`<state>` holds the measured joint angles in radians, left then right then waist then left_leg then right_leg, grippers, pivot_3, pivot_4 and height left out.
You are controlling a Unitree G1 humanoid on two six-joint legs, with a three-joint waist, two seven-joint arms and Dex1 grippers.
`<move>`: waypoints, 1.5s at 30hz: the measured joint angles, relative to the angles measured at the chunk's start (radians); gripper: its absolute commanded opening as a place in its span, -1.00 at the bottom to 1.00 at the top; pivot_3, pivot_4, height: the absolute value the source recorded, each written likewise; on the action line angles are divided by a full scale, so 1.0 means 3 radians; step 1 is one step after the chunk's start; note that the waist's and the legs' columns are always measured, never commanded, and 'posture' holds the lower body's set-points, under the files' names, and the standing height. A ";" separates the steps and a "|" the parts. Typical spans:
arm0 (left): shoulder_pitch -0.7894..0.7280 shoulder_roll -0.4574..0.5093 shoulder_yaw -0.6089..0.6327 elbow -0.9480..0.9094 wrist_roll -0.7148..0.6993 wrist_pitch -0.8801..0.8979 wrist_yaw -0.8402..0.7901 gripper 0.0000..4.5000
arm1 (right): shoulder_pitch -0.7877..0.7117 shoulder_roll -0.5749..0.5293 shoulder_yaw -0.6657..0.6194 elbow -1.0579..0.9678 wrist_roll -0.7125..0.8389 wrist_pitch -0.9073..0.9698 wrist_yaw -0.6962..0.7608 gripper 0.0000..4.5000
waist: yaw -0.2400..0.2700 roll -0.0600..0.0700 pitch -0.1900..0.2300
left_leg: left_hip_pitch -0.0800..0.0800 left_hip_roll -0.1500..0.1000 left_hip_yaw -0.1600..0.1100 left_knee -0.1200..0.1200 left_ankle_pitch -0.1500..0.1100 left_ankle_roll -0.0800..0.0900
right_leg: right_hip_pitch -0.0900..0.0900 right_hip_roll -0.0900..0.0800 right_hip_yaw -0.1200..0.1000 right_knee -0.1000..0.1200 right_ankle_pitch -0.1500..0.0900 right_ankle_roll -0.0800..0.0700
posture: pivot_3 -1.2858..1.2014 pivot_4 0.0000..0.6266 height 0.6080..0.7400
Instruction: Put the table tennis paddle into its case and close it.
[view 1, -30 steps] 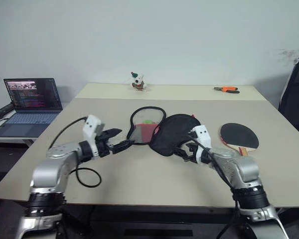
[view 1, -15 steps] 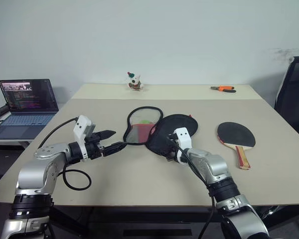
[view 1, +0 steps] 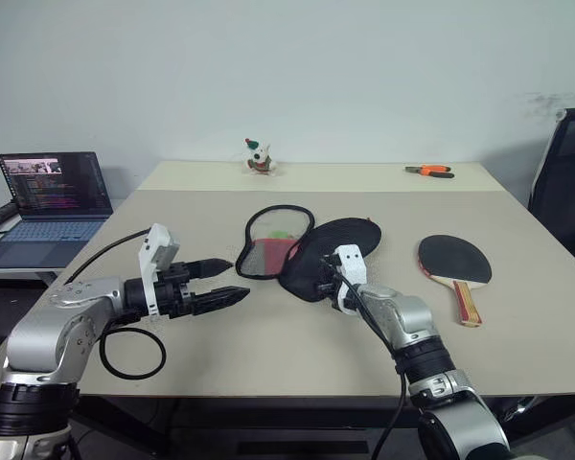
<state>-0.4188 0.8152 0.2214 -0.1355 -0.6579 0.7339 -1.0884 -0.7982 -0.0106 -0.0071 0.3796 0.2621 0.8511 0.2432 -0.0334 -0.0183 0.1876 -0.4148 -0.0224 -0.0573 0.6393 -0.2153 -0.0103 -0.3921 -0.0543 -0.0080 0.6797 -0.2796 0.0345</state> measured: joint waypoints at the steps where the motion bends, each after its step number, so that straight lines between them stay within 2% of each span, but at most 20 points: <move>1: 0.0004 0.0000 0.0000 -0.0022 -0.0007 0.0002 0.0008 1.00 | -0.0003 -0.0030 -0.0012 -0.0045 0.0024 0.0070 0.0024 -0.99 | 0.0000 0.0000 0.0000 | 0.0000 0.0000 0.0000 0.0000 0.0000 0.0000 | 0.0000 0.0000 0.0000 0.0000 0.0000 0.0000 | 0.03 -0.52 1.00; 3: 0.0010 0.0000 -0.0001 -0.0053 -0.0013 0.0002 0.0024 1.00 | -0.0007 -0.0153 -0.0023 -0.0121 0.0096 0.0246 0.0116 -0.99 | 0.0002 0.0000 0.0000 | 0.0000 0.0000 0.0000 0.0000 0.0000 0.0000 | 0.0000 0.0000 0.0000 -0.0001 0.0000 0.0000 | 0.03 -0.52 1.00; 7: 0.0067 0.0003 -0.0007 -0.0057 -0.0012 0.0001 0.0024 1.00 | -0.0057 -0.0719 0.0016 -0.0163 0.0151 0.0574 0.0507 -0.99 | 0.0015 0.0000 0.0000 | -0.0001 -0.0001 0.0001 0.0000 0.0000 0.0001 | 0.0003 -0.0001 -0.0002 -0.0005 0.0000 0.0000 | 0.03 -0.52 1.00; 13: 0.0072 -0.0001 -0.0089 -0.0070 -0.0011 -0.0012 0.0017 1.00 | -0.0292 -0.1342 0.0153 0.0151 0.0119 0.0687 0.1072 -0.99 | 0.0001 0.0000 0.0001 | 0.0000 0.0001 0.0006 -0.0006 0.0000 0.0001 | 0.0001 0.0000 0.0000 -0.0005 -0.0001 -0.0001 | 0.03 -0.52 1.00; 21: 0.0071 -0.0004 -0.0204 -0.0070 -0.0007 -0.0070 -0.0013 1.00 | -0.0515 -0.1761 0.0636 0.0660 -0.0061 0.0533 0.1810 -0.99 | 0.0004 -0.0001 0.0002 | -0.0002 0.0000 0.0009 -0.0012 0.0000 0.0001 | -0.0003 0.0000 0.0001 -0.0010 -0.0002 -0.0001 | 0.03 -0.52 1.00; 25: 0.0071 -0.0004 -0.0209 -0.0069 0.0003 -0.0094 -0.0023 1.00 | -0.0643 -0.1783 0.0764 0.0976 -0.0213 0.0307 0.2005 -0.99 | 0.0004 -0.0001 0.0002 | -0.0002 0.0001 0.0009 -0.0013 0.0000 0.0001 | -0.0003 0.0000 0.0001 -0.0010 -0.0002 -0.0001 | 0.03 -0.52 1.00; 28: 0.0071 -0.0008 -0.0236 -0.0068 0.0011 -0.0132 -0.0025 1.00 | -0.0747 -0.1772 0.0773 0.1220 -0.0318 0.0135 0.2050 -0.72 | 0.0005 -0.0001 0.0002 | -0.0002 0.0000 0.0009 -0.0012 0.0000 0.0001 | -0.0002 -0.0001 0.0001 -0.0010 -0.0002 -0.0001 | 0.03 -0.52 1.00; 33: 0.0083 -0.0022 -0.0263 -0.0068 0.0017 -0.0151 -0.0016 1.00 | -0.0883 -0.1765 0.0764 0.1506 -0.0477 -0.0096 0.2024 0.04 | 0.0004 -0.0001 0.0002 | -0.0002 0.0000 0.0008 -0.0013 0.0000 0.0000 | -0.0003 0.0000 0.0001 -0.0010 -0.0002 -0.0001 | 0.03 -0.52 1.00; 39: 0.0086 -0.0028 -0.0288 -0.0068 0.0038 -0.0172 -0.0016 1.00 | -0.0900 -0.1843 0.0723 0.1490 -0.0547 -0.0205 0.2091 0.96 | 0.0005 -0.0001 0.0002 | -0.0002 0.0000 0.0008 -0.0013 0.0000 0.0000 | -0.0003 -0.0001 0.0001 -0.0010 -0.0002 -0.0001 | 0.03 -0.52 1.00; 43: 0.0085 -0.0070 -0.0339 -0.0068 0.0050 -0.0196 -0.0013 1.00 | -0.0867 -0.2004 0.0594 0.1190 -0.0530 -0.0158 0.2092 0.98 | 0.0008 0.0002 0.0004 | -0.0004 0.0000 0.0008 -0.0013 0.0000 0.0000 | -0.0005 -0.0001 0.0002 -0.0010 -0.0002 -0.0001 | 0.03 -0.52 1.00; 45: 0.0069 -0.0109 -0.0346 -0.0069 0.0048 -0.0206 0.0001 1.00 | -0.0757 -0.2099 0.0341 0.0772 -0.0448 0.0004 0.1977 0.98 | 0.0012 0.0001 0.0004 | -0.0005 0.0000 0.0006 -0.0014 0.0000 0.0000 | -0.0005 -0.0001 0.0000 -0.0011 -0.0002 -0.0001 | 0.03 -0.52 1.00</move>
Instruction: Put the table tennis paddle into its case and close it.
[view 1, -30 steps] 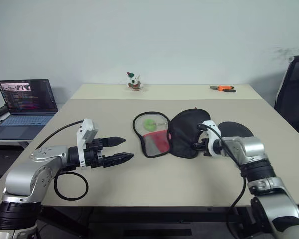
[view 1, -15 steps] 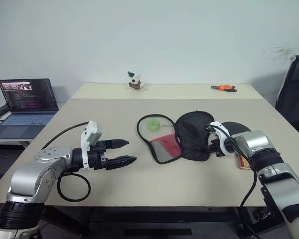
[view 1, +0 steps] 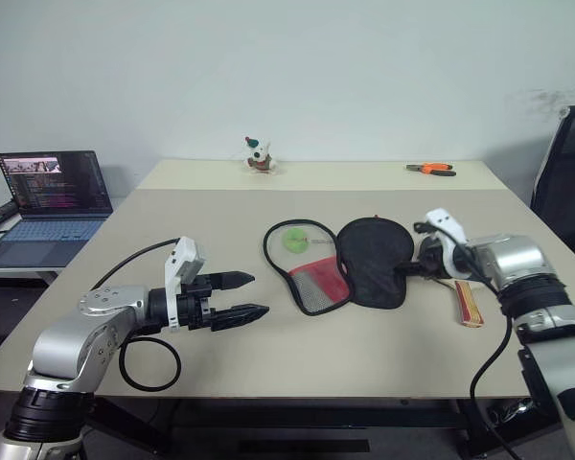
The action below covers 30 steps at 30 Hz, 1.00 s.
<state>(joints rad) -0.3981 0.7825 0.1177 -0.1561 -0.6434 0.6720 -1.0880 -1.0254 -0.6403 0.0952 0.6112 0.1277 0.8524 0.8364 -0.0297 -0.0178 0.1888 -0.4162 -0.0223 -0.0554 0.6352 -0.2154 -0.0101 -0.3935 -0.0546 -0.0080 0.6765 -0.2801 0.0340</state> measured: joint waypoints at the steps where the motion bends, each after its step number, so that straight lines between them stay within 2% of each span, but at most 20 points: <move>1: -0.0010 -0.0007 -0.0008 0.0000 0.0000 -0.0001 0.0016 1.00 | 0.0070 -0.0032 -0.0135 -0.0184 0.0042 0.0089 -0.0096 0.98 | 0.0001 0.0000 0.0000 | 0.0000 0.0000 0.0000 -0.0001 0.0000 0.0000 | 0.0000 0.0000 0.0000 0.0000 0.0000 0.0000 | 0.03 -0.52 1.00; 6: -0.0202 -0.0090 -0.0069 -0.0003 0.0001 -0.0009 0.0053 1.00 | 0.0787 0.0043 -0.0733 -0.0987 -0.0011 0.0332 -0.0967 0.98 | 0.0015 -0.0002 -0.0001 | 0.0000 -0.0001 0.0000 0.0000 0.0000 0.0000 | 0.0005 -0.0001 0.0000 -0.0001 0.0000 0.0000 | 0.03 -0.52 1.00; 13: -0.0532 -0.0114 -0.0264 0.0095 0.0070 -0.0095 -0.0085 1.00 | 0.1243 0.0361 -0.1196 -0.1595 -0.0078 0.0583 -0.1810 0.98 | -0.0004 -0.0001 -0.0001 | 0.0002 0.0001 0.0006 -0.0001 0.0001 0.0000 | 0.0000 0.0002 0.0004 0.0006 0.0000 0.0000 | 0.03 -0.52 1.00; 17: -0.0619 -0.0127 -0.0348 0.0254 0.0158 -0.0165 -0.0156 1.00 | 0.1491 0.0543 -0.1298 -0.1743 -0.0080 0.0701 -0.2009 0.98 | -0.0006 -0.0001 -0.0001 | 0.0002 0.0000 0.0008 -0.0001 0.0001 0.0000 | 0.0000 0.0001 0.0006 0.0006 0.0000 0.0000 | 0.03 -0.52 1.00; 22: -0.0659 -0.0147 -0.0380 0.0291 0.0192 -0.0190 -0.0199 1.00 | 0.1558 0.0654 -0.1333 -0.1812 0.0021 0.0881 -0.2075 0.98 | -0.0010 -0.0001 -0.0001 | 0.0003 0.0001 0.0007 -0.0001 0.0001 0.0000 | -0.0001 0.0002 0.0006 0.0007 0.0000 0.0000 | 0.03 -0.52 1.00; 29: -0.0658 -0.0147 -0.0380 0.0297 0.0206 -0.0216 -0.0193 1.00 | 0.1482 0.0662 -0.1333 -0.1500 0.0037 0.0577 -0.2150 0.98 | -0.0010 -0.0002 -0.0001 | 0.0008 0.0000 0.0008 0.0001 0.0001 0.0000 | 0.0006 0.0002 0.0005 0.0006 0.0000 0.0000 | 0.03 -0.52 1.00; 30: -0.0657 -0.0147 -0.0380 0.0297 0.0207 -0.0216 -0.0192 1.00 | 0.1460 0.0662 -0.1334 -0.1435 0.0036 0.0521 -0.2163 0.91 | -0.0010 -0.0002 -0.0001 | 0.0012 0.0000 0.0007 0.0001 0.0001 0.0000 | 0.0011 0.0002 0.0005 0.0006 0.0000 0.0000 | 0.03 -0.52 1.00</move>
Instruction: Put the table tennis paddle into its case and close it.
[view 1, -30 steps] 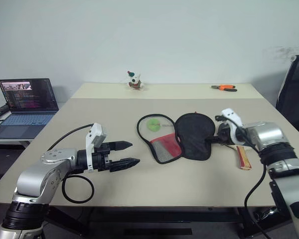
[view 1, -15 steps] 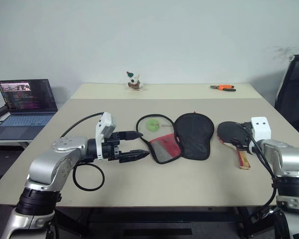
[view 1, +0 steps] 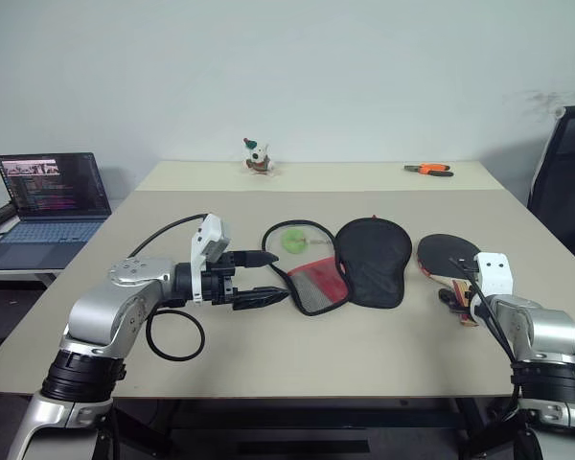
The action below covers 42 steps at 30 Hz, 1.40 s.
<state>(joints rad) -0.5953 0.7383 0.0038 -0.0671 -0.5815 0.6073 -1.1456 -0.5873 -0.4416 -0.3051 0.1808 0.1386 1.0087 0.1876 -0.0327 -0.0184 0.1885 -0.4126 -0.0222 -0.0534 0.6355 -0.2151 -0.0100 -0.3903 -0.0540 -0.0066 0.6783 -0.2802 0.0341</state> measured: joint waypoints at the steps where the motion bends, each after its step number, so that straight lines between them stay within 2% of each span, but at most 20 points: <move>1: 0.0001 0.0000 0.0000 0.0000 0.0001 0.0000 0.0002 1.00 | -0.0030 0.0000 -0.0001 0.0082 -0.0001 -0.0058 -0.0013 0.81 | 0.0000 0.0000 0.0000 | 0.0005 0.0000 0.0000 0.0000 0.0000 0.0000 | 0.0005 0.0000 0.0000 0.0000 0.0000 0.0000 | 0.03 -0.52 1.00; 3: 0.0002 0.0000 0.0000 -0.0001 0.0001 0.0000 0.0006 1.00 | -0.0082 0.0000 0.0003 0.0215 -0.0001 -0.0164 -0.0041 0.58 | 0.0002 -0.0001 0.0000 | 0.0009 0.0000 0.0001 0.0000 0.0000 0.0000 | 0.0008 0.0000 0.0001 0.0000 0.0000 0.0000 | 0.03 -0.52 1.00; 9: 0.0025 0.0001 0.0005 -0.0004 0.0010 0.0000 0.0031 1.00 | -0.0152 0.0000 0.0007 0.0385 0.0006 -0.0290 -0.0086 -0.31 | 0.0004 -0.0004 -0.0002 | 0.0010 0.0000 0.0000 0.0001 0.0000 0.0000 | 0.0010 0.0000 0.0001 0.0000 0.0000 0.0000 | 0.03 -0.52 1.00; 11: 0.0046 0.0002 0.0009 -0.0008 0.0010 0.0001 0.0052 1.00 | -0.0169 0.0021 -0.0001 0.0399 0.0009 -0.0294 -0.0146 -0.51 | 0.0004 -0.0004 -0.0003 | 0.0011 0.0000 0.0000 0.0001 0.0000 0.0000 | 0.0011 -0.0001 0.0001 0.0000 0.0000 0.0000 | 0.03 -0.52 1.00; 17: 0.0141 0.0019 0.0033 -0.0034 0.0008 0.0004 0.0091 1.00 | -0.0176 0.0043 -0.0044 0.0389 -0.0006 -0.0347 -0.0344 -0.51 | 0.0008 -0.0003 -0.0001 | 0.0009 -0.0001 0.0002 0.0003 0.0000 0.0000 | 0.0009 -0.0002 0.0003 0.0000 0.0001 0.0001 | 0.03 -0.52 1.00; 23: 0.0311 0.0023 0.0156 -0.0180 -0.0040 0.0100 0.0229 1.00 | -0.0467 0.0077 -0.0032 -0.0251 0.0098 -0.0022 -0.0350 -0.51 | -0.0032 0.0011 0.0007 | -0.0013 0.0003 0.0011 -0.0003 0.0000 0.0000 | -0.0025 0.0001 0.0016 0.0007 0.0000 0.0000 | 0.03 -0.52 1.00; 28: 0.0397 -0.0034 0.0188 -0.0345 -0.0116 0.0162 0.0361 1.00 | -0.0634 0.0741 0.0007 -0.0869 0.0302 0.0477 -0.0502 -0.51 | -0.0047 0.0010 0.0006 | -0.0011 0.0007 0.0006 -0.0010 0.0000 0.0000 | -0.0026 0.0001 0.0013 0.0007 -0.0002 -0.0005 | 0.03 -0.52 1.00; 32: 0.0441 -0.0055 0.0193 -0.0428 -0.0154 0.0206 0.0399 1.00 | -0.0583 0.1151 0.0136 -0.0883 0.0361 0.0672 -0.0653 -0.51 | -0.0014 0.0010 0.0006 | -0.0014 0.0000 0.0009 -0.0011 0.0001 -0.0001 | -0.0029 0.0000 0.0013 0.0006 -0.0002 -0.0005 | 0.03 -0.52 1.00; 36: 0.0507 -0.0053 0.0221 -0.0437 -0.0156 0.0219 0.0443 1.00 | -0.0560 0.1363 0.0252 -0.0878 0.0343 0.0591 -0.0784 -0.51 | 0.0014 0.0010 0.0006 | -0.0015 0.0000 0.0007 -0.0011 0.0001 -0.0001 | -0.0029 -0.0001 0.0011 0.0005 -0.0002 -0.0005 | 0.03 -0.52 1.00; 42: 0.0508 -0.0049 0.0233 -0.0459 -0.0162 0.0225 0.0448 1.00 | -0.0527 0.1383 0.0368 -0.0646 0.0238 0.0276 -0.0820 -0.51 | 0.0005 0.0010 0.0006 | -0.0014 0.0001 0.0008 -0.0011 0.0001 -0.0001 | -0.0030 0.0001 0.0012 0.0007 -0.0002 -0.0005 | 0.03 -0.52 1.00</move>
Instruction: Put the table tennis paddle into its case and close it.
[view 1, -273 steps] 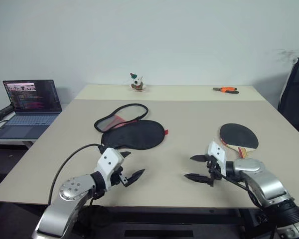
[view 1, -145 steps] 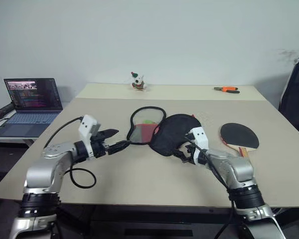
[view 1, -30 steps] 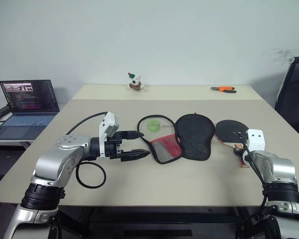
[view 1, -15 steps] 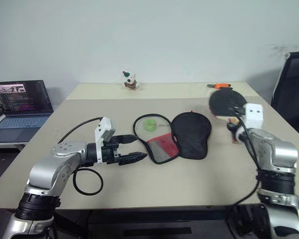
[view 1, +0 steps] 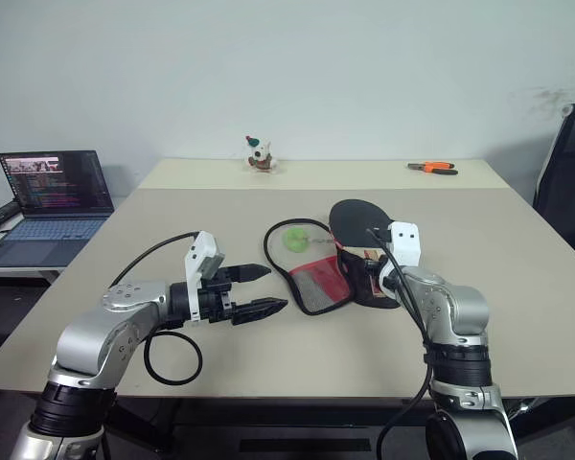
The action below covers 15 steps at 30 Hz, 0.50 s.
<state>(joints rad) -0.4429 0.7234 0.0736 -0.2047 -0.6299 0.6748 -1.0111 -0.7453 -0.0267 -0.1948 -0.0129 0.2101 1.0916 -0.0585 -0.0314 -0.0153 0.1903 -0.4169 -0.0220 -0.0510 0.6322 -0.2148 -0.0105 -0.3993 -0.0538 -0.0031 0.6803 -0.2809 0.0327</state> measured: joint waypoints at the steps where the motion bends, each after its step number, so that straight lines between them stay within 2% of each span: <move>1: 0.0000 0.0000 0.0003 0.0000 0.0000 0.0000 0.0001 1.00 | 0.0000 -0.0007 0.0003 0.0068 -0.0013 -0.0058 -0.0003 -0.51 | -0.0003 0.0000 0.0000 | 0.0000 0.0000 0.0000 0.0000 0.0000 0.0000 | 0.0000 0.0000 0.0000 0.0000 0.0000 0.0000 | 0.03 -0.52 1.00; 8: 0.0018 0.0001 0.0011 -0.0046 0.0000 0.0001 0.0034 1.00 | -0.0007 -0.0029 0.0045 0.0580 -0.0136 -0.0416 -0.0026 -0.51 | -0.0006 0.0000 0.0000 | -0.0001 0.0001 0.0007 -0.0004 0.0000 0.0000 | -0.0007 0.0001 0.0007 0.0001 0.0000 0.0000 | 0.03 -0.52 1.00; 15: 0.0035 0.0001 0.0014 -0.0067 -0.0002 0.0001 0.0061 1.00 | -0.0043 -0.0031 0.0068 0.0750 -0.0213 -0.0605 -0.0075 -0.51 | -0.0007 0.0000 0.0000 | -0.0001 0.0001 0.0012 -0.0006 0.0001 -0.0001 | -0.0012 0.0001 0.0014 0.0003 0.0000 0.0000 | 0.03 -0.52 1.00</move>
<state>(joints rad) -0.4325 0.7238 0.0777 -0.2248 -0.6305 0.6751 -0.9928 -0.7582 -0.0361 -0.1744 0.2122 0.1462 0.9101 -0.0811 -0.0336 -0.0154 0.1903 -0.4171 -0.0217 -0.0473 0.6305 -0.2146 -0.0107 -0.4028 -0.0534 0.0012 0.6811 -0.2809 0.0326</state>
